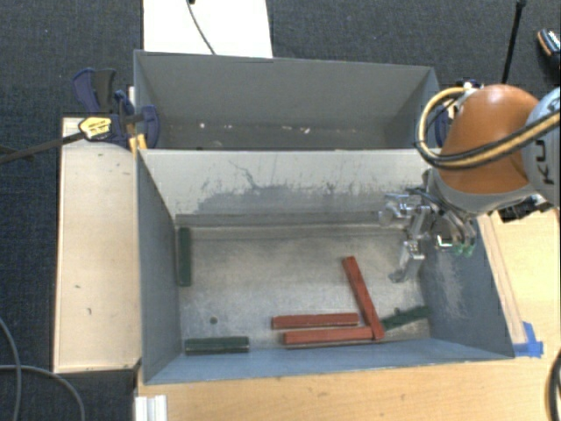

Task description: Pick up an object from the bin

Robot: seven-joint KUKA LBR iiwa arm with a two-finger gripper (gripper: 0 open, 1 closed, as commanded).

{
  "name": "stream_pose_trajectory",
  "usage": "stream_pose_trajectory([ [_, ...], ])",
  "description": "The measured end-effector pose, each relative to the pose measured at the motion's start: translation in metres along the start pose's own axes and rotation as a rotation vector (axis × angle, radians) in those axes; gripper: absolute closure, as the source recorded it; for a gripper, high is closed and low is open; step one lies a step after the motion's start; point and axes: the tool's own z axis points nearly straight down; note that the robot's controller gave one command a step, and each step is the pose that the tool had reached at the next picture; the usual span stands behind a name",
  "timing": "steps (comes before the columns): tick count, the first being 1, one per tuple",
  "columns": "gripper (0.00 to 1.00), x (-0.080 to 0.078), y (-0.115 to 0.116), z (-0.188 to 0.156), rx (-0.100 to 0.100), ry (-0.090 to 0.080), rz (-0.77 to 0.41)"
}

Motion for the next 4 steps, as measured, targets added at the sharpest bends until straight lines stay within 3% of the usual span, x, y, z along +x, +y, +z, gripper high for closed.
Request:
stream_pose_trajectory([
  [1, 0.0, 0.031, 0.063, 0.091, -0.002, -0.002, -0.502],
  [2, 0.0, 0.087, 0.158, 0.024, -0.002, -0.007, -0.659],
  [3, 0.0, 0.08, 0.155, 0.089, 0.002, -0.018, -0.523],
  [4, 1.0, 0.082, 0.156, 0.086, 0.001, -0.011, -0.528],
])
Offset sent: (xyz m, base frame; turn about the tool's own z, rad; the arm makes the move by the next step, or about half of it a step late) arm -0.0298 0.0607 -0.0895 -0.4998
